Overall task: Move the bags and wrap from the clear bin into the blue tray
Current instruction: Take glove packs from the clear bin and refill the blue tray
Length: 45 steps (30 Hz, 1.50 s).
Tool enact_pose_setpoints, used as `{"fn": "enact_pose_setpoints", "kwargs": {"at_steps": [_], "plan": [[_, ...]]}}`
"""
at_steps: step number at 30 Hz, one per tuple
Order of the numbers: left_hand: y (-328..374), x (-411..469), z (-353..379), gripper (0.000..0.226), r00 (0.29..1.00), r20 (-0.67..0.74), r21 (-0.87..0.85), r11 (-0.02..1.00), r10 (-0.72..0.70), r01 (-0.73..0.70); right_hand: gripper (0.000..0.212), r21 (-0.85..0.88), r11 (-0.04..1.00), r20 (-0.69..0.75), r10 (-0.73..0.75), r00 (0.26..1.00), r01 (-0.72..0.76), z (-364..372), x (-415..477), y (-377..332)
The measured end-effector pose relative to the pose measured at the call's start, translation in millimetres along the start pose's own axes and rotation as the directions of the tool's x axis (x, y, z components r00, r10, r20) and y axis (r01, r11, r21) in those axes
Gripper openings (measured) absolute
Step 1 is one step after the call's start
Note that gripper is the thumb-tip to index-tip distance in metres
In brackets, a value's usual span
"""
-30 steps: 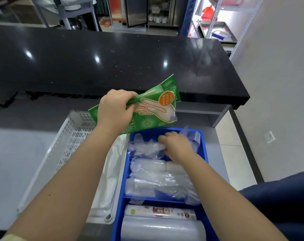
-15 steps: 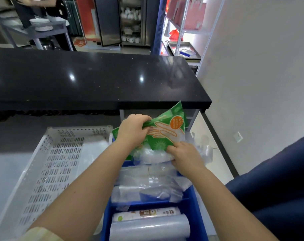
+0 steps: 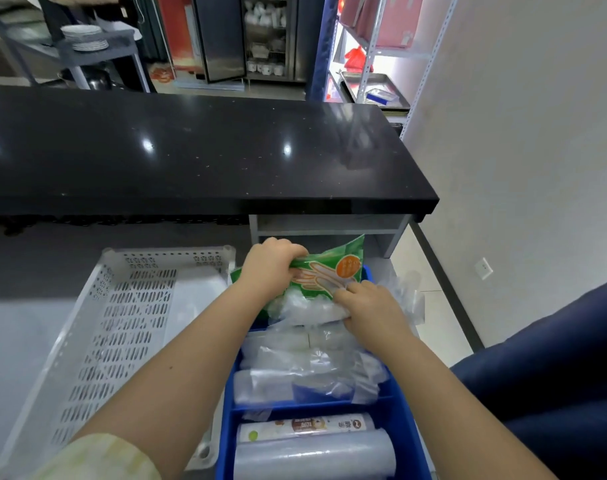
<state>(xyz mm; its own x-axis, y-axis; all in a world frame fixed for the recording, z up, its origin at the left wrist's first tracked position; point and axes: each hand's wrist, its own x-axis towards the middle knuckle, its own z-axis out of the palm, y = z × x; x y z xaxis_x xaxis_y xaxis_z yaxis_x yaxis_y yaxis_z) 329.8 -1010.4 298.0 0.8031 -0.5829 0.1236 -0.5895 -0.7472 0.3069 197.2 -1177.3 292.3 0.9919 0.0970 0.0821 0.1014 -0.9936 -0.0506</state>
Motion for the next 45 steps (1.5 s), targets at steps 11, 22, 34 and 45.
{"fn": "enact_pose_setpoints", "kwargs": {"at_steps": [11, 22, 34, 45], "plan": [[-26, -27, -30, 0.030, 0.920, -0.383, -0.091, 0.995, -0.078, 0.046, 0.046, 0.051, 0.996, 0.011, -0.072, 0.997, 0.072, 29, 47, -15], [-11, -70, 39, 0.033, 0.984, 0.181, -0.019, 1.000, -0.008, 0.012, 0.031, 0.348, 0.937, 0.155, -0.041, 0.987, -0.015, 50, 48, 7], [-6, -75, 48, 0.045, 0.896, 0.432, 0.095, 0.993, -0.106, 0.072, 0.021, 0.309, 0.930, 0.456, 0.039, 0.889, -0.200, 45, 36, 21], [-7, -86, -19, 0.030, 0.992, -0.056, 0.043, 0.992, -0.114, 0.117, 0.026, 0.257, 0.956, -0.033, -0.140, 0.990, 0.144, -12, 57, -23]]}}
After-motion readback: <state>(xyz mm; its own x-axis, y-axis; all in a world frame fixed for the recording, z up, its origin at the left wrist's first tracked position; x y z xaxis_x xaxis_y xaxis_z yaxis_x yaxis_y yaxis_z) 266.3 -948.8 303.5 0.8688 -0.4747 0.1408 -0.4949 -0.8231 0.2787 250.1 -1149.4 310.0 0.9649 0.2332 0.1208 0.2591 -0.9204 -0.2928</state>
